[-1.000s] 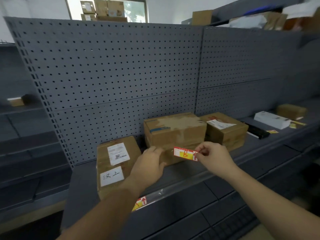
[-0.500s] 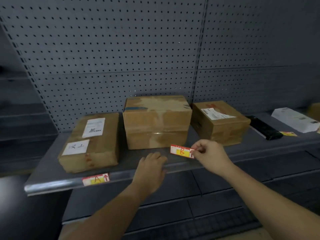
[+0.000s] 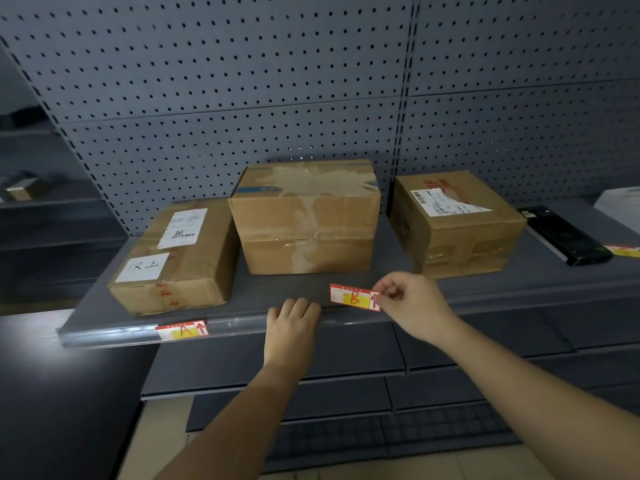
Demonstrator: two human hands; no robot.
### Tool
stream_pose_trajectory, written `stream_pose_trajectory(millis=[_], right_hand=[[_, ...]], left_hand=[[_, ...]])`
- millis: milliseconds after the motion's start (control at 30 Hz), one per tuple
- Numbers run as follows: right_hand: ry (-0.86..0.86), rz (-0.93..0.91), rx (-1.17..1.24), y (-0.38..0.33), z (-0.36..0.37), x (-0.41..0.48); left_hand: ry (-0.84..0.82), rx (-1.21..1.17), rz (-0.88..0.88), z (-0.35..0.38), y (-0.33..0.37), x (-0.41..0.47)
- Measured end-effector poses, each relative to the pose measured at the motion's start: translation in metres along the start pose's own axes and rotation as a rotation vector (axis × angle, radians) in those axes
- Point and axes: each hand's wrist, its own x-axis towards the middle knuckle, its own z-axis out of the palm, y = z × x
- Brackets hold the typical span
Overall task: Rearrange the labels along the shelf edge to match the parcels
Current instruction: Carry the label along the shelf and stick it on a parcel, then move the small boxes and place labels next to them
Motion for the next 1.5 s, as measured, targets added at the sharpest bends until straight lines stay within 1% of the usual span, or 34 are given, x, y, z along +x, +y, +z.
stream_pose_trajectory(millis=[233,400,567,667,800,867,1000,1133,1233,1300,1400,1500], right_hand=[[-0.025,-0.013,0.005,0.003,0.003,0.003],[-0.057,-0.042,-0.022,0.001,0.007,0.007],[-0.091,-0.112,-0.109,-0.005,0.019,0.014],[-0.132,-0.177,-0.206,-0.005,0.027,0.019],[-0.169,-0.33,-0.463,-0.001,0.034,0.017],[-0.166,-0.373,-0.525,0.001,0.035,0.014],[-0.099,-0.309,-0.433,-0.007,0.024,0.01],[-0.105,-0.239,-0.332,-0.034,0.004,0.015],[-0.085,-0.216,-0.359,-0.056,-0.014,0.016],[-0.063,-0.203,-0.39,-0.065,-0.026,0.012],[0.035,-0.129,-0.435,-0.061,-0.054,-0.005],[0.142,0.008,-0.458,-0.045,-0.093,-0.039]], left_hand=[[0.046,-0.021,-0.035,0.007,0.0,-0.002],[0.002,-0.041,-0.058,0.003,0.003,-0.005],[-0.015,-0.133,-0.007,-0.001,-0.006,-0.008],[-0.027,-0.161,-0.001,-0.004,-0.01,-0.008],[-0.046,-0.208,-0.005,-0.007,-0.01,-0.006],[-0.05,-0.215,0.004,-0.009,-0.01,-0.004],[-0.046,-0.134,0.019,-0.023,-0.01,-0.002],[-0.03,-0.113,-0.055,-0.062,-0.011,0.022],[-0.026,-0.158,-0.095,-0.097,-0.006,0.047],[-0.019,-0.179,-0.088,-0.115,0.003,0.061],[0.011,-0.188,0.041,-0.129,0.03,0.076],[0.007,-0.27,0.205,-0.132,0.076,0.09]])
